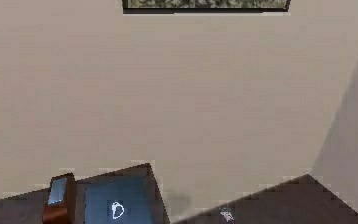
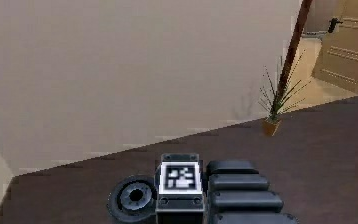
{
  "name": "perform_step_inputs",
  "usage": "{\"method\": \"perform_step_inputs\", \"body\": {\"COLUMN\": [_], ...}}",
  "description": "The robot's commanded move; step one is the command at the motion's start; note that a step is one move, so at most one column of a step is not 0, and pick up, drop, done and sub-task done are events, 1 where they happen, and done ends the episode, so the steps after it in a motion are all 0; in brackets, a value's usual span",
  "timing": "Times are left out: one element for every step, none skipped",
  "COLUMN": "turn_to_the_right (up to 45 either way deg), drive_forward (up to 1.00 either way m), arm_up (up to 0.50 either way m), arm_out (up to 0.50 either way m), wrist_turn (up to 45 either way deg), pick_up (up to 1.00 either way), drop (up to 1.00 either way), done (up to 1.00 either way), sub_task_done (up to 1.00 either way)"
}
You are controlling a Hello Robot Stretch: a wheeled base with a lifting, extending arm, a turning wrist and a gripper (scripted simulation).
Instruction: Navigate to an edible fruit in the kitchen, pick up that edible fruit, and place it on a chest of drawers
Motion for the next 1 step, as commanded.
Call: {"method": "perform_step_inputs", "body": {"turn_to_the_right": [-45.0], "drive_forward": [0.00], "arm_up": [0.00], "arm_out": [0.00], "wrist_turn": [0.0], "pick_up": [0.00], "drop": [0.00], "done": [0.00], "sub_task_done": [0.00]}}
